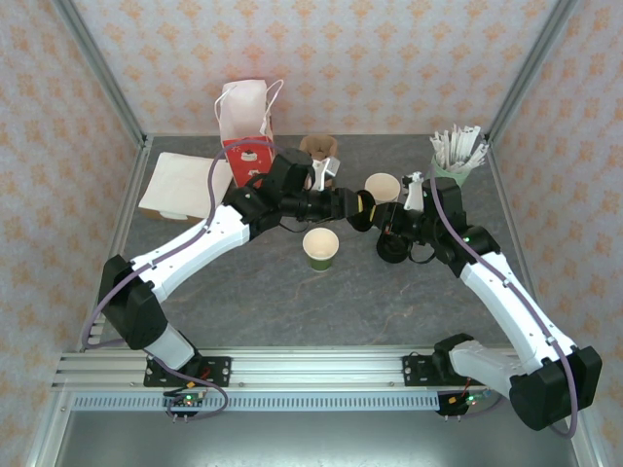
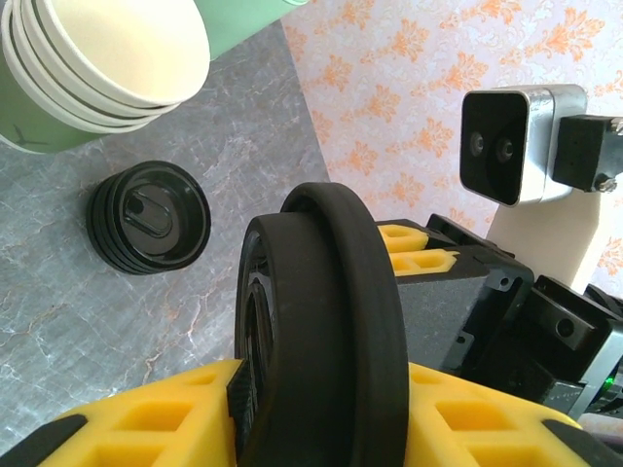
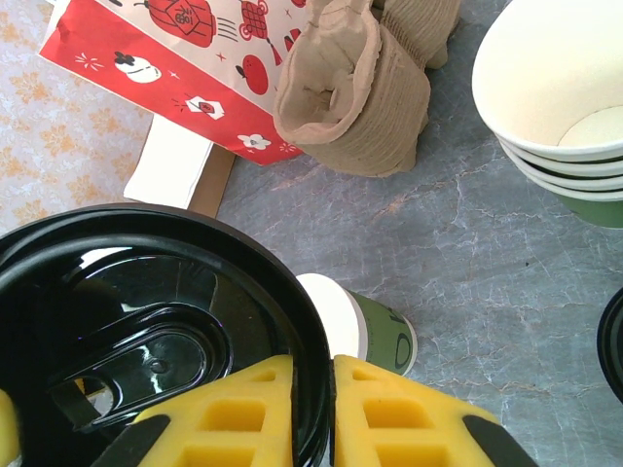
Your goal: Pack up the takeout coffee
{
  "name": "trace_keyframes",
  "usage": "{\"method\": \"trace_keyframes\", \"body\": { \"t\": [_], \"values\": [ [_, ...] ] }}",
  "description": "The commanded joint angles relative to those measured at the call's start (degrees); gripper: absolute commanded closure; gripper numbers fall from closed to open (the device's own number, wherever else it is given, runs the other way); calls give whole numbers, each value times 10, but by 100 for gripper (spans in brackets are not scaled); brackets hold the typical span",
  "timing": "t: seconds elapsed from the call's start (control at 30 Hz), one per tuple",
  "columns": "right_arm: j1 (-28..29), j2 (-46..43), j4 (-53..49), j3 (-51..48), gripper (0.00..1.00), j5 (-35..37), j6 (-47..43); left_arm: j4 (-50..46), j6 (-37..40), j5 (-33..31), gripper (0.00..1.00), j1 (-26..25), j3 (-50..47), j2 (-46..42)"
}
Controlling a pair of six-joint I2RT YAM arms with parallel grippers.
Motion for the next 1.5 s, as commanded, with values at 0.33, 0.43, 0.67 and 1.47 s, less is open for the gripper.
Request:
{"method": "trace_keyframes", "body": {
  "t": [0.33, 0.43, 0.67, 1.47],
  "values": [
    [4, 2, 18, -5, 82, -10, 7, -60, 56, -30, 68, -11, 32, 2],
    [3, 2, 16, -2, 79, -10, 8, -75, 67, -45, 68, -10, 34, 0],
    [3, -4, -27, 30, 64, 11, 11, -141, 128, -117, 68, -11, 34, -11],
    [13, 89, -13, 155, 28, -207, 552, -96, 513, -497, 72, -106, -127, -204]
  ]
}}
